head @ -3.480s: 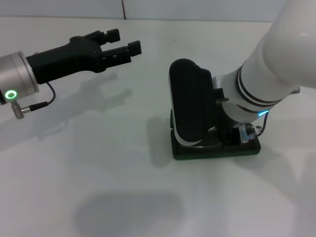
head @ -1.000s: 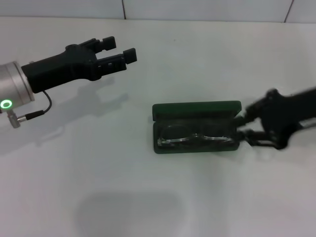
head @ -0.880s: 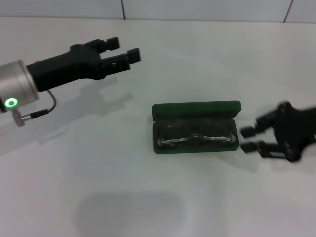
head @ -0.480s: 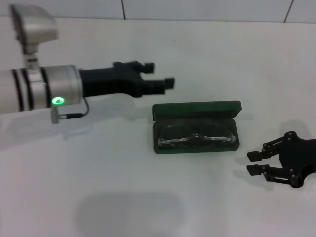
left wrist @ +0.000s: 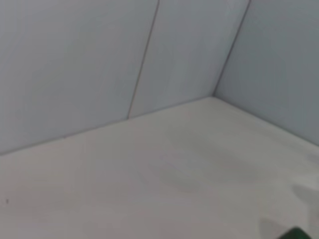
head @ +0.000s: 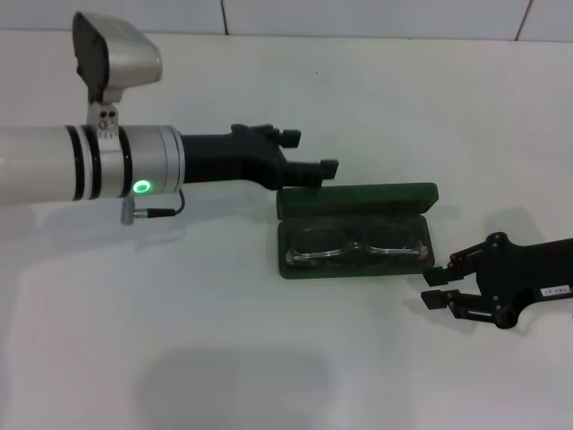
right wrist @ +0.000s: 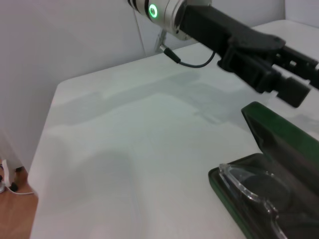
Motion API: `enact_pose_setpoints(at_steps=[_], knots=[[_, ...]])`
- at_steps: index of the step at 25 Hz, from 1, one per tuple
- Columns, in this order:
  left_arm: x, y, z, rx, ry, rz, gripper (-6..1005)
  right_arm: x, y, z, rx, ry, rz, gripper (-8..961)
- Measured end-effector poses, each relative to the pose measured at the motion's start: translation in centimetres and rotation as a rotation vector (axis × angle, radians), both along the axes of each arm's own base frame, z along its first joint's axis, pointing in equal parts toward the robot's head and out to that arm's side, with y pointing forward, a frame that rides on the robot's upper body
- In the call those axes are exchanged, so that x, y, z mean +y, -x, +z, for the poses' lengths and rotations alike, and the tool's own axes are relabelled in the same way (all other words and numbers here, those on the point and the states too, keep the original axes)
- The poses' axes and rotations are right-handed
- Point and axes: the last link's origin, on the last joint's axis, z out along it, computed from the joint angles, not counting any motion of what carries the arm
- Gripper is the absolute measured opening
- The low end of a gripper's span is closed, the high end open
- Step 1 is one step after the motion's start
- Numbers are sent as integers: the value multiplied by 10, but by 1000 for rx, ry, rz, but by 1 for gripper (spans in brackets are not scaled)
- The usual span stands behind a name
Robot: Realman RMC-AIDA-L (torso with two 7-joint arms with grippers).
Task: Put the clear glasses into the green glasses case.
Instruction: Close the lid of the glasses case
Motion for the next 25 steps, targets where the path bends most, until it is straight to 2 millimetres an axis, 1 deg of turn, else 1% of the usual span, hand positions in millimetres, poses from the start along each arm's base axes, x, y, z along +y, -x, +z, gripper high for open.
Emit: enact_pose_setpoints(at_steps=[3,6,12,17,25], knots=[[4,-2,0,17,-13,-6,884,3,2,-2,-1,-4,-1,281],[4,0,-8,71,5,-14,884,5,4,-4,4,-2,-2,281],[-5,0,-16,104,46,-61,885,9,4,-10,-2,-11,-22,283],[-18,11,-24,135,59,-119,885,12,6,-14,-5,-6,-27,285],[-27,21,-27,129,35,-146,885,13,8,-16,-8,1,-24,287]])
